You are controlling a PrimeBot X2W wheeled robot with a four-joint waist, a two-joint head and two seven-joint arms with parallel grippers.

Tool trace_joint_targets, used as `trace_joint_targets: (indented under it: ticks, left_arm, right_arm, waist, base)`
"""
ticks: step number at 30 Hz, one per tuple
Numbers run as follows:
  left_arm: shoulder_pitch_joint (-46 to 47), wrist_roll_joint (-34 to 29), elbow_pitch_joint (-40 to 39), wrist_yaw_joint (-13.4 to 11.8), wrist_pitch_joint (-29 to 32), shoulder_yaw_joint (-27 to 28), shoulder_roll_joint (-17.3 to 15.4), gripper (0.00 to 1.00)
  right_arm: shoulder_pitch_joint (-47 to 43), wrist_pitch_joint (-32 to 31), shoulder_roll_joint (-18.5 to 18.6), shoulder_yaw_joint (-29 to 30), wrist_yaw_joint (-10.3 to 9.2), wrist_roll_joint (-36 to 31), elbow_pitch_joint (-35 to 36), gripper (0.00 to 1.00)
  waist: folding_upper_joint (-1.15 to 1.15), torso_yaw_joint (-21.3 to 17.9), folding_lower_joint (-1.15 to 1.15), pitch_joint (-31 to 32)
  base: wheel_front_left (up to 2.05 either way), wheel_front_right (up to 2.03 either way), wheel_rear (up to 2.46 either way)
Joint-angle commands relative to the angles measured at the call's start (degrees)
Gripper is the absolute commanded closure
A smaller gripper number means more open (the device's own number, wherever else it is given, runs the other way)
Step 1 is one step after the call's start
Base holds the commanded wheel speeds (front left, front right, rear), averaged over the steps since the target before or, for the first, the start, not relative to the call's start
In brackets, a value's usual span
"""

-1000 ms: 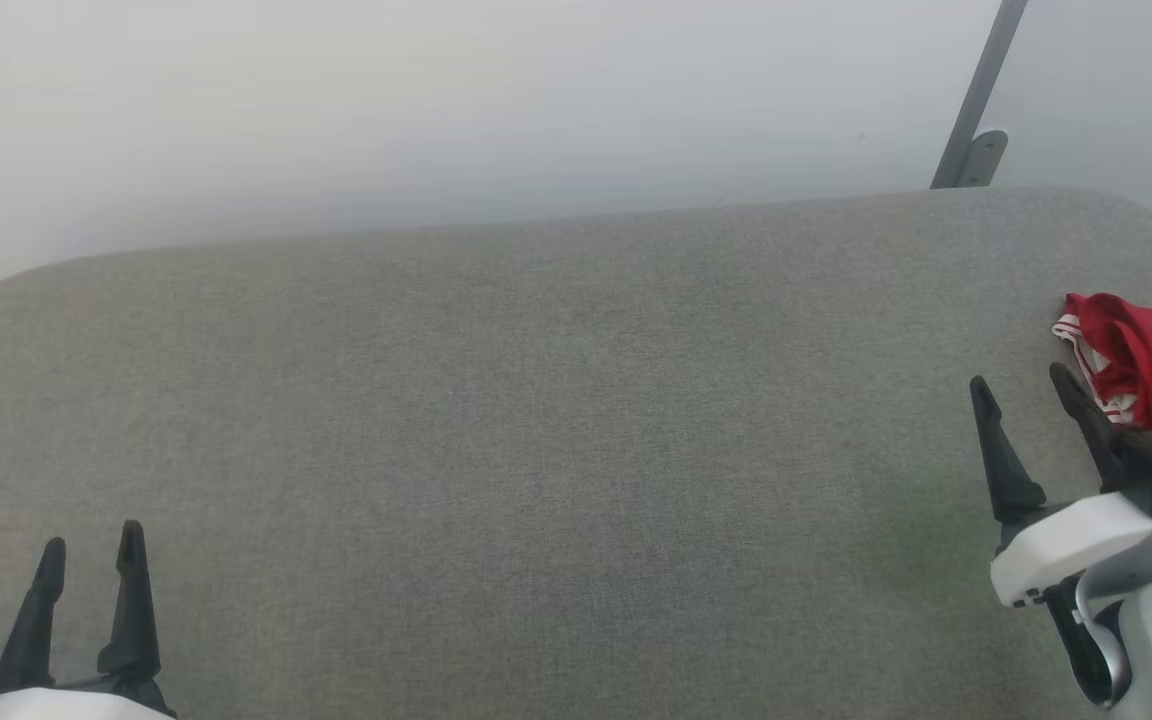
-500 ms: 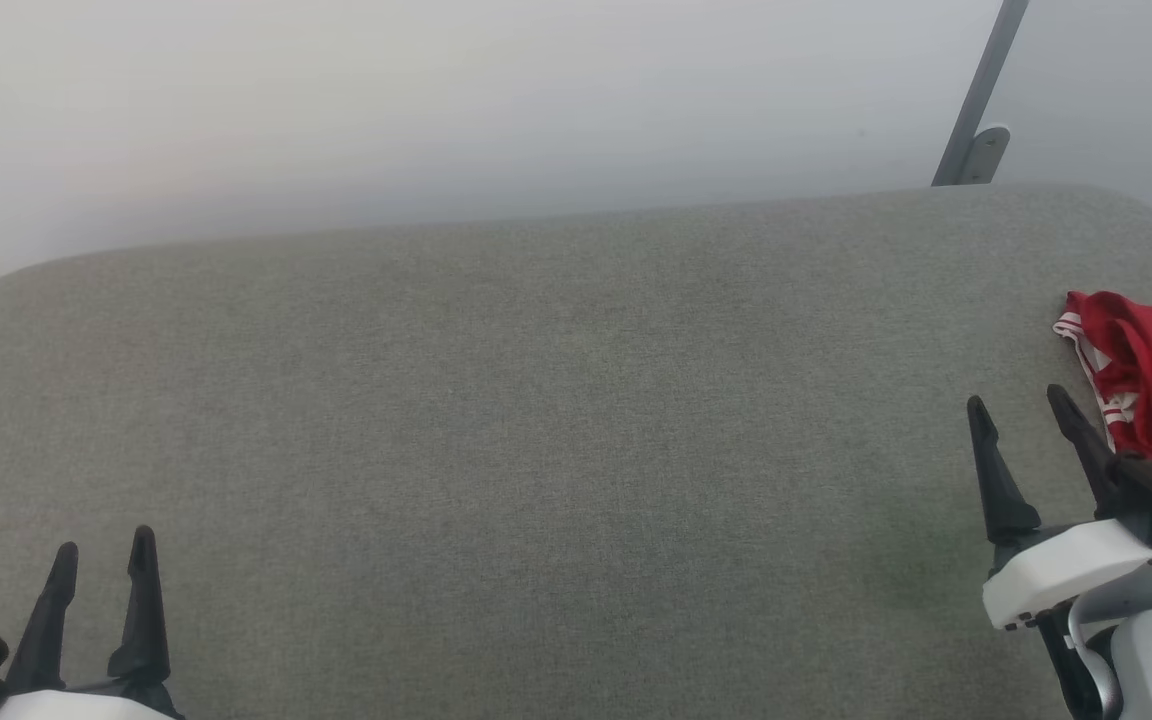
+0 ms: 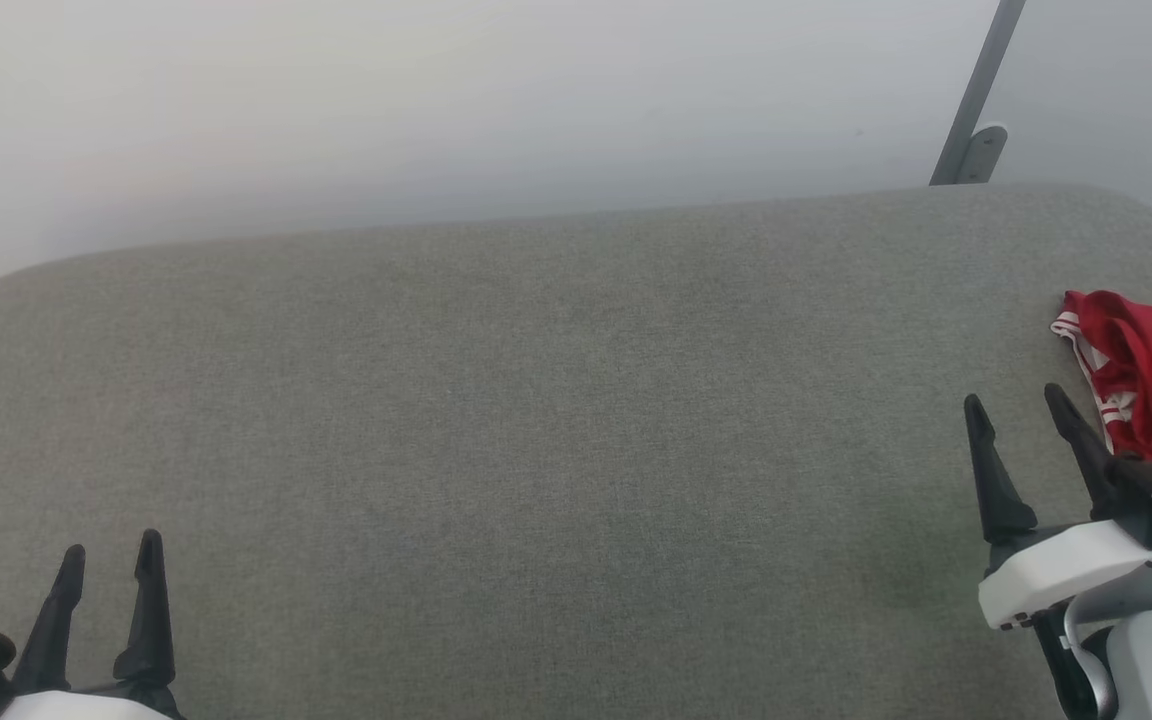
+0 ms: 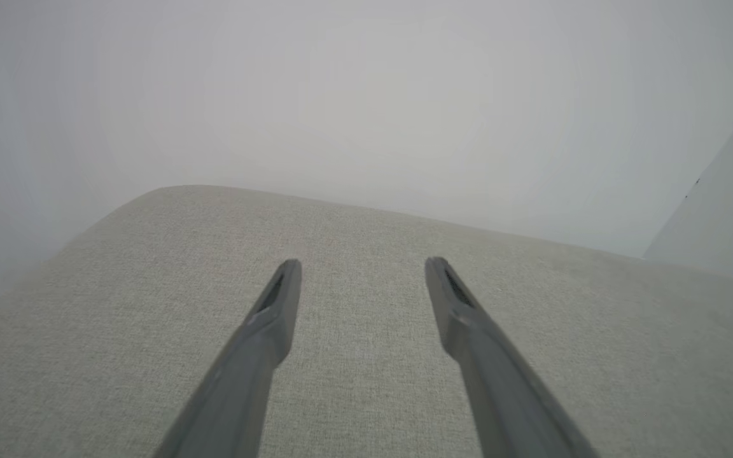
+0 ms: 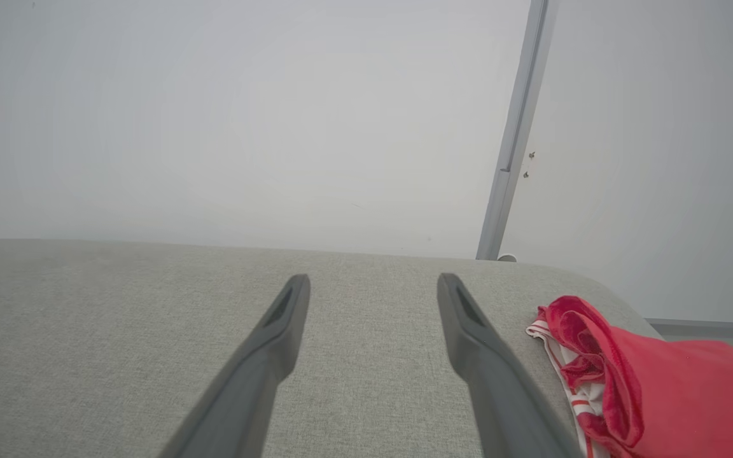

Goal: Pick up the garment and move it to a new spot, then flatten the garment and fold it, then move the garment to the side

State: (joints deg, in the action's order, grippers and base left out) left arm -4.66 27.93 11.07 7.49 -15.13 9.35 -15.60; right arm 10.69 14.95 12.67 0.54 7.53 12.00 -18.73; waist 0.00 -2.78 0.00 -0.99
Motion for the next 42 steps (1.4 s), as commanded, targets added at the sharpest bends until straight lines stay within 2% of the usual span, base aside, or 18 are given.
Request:
trace_joint_targets:
  ticks: [1,4,5,9,24,42]
  left_arm:
    - [0.0,-0.2,-0.2,-0.1,0.0,0.0,0.0,0.00]
    - [-0.1,-0.1,-0.8,-0.1,0.0,0.1,0.2,0.00]
    - [0.0,-0.1,-0.4,0.0,0.0,0.0,0.2,1.00]
    - [0.0,0.6,1.3,0.0,0.3,-0.3,1.9,1.00]
    - [2.4,14.1,1.6,0.0,4.9,-0.8,4.1,1.00]
    - [4.6,25.9,1.8,0.0,8.8,-1.3,6.1,1.00]
  right_arm:
    - [-0.8,0.3,-0.3,0.0,-0.08,0.3,0.3,0.00]
    - [-0.8,0.3,-0.4,0.1,-0.08,0.6,0.2,0.00]
    - [-0.3,0.0,-0.2,0.0,0.00,0.3,-0.2,1.00]
    - [-1.7,-0.7,-1.0,0.0,0.00,1.2,-1.8,1.00]
    - [-2.3,-5.1,-2.8,1.3,-0.01,17.9,-0.2,1.00]
    - [-2.8,-8.9,-4.4,2.3,-0.02,32.6,1.1,1.00]
  waist:
    - [0.00,0.0,0.00,0.1]
    - [0.00,0.0,0.00,0.2]
    - [0.00,0.0,0.00,0.2]
    - [0.00,0.0,0.00,0.2]
    - [0.00,0.4,0.00,0.3]
    - [0.00,0.8,0.00,0.4]
  base:
    - [0.00,0.00,0.00]
    - [0.00,0.00,0.00]
    - [0.00,0.00,0.00]
    - [0.00,0.00,0.00]
    - [0.00,0.00,0.00]
    - [0.00,0.00,0.00]
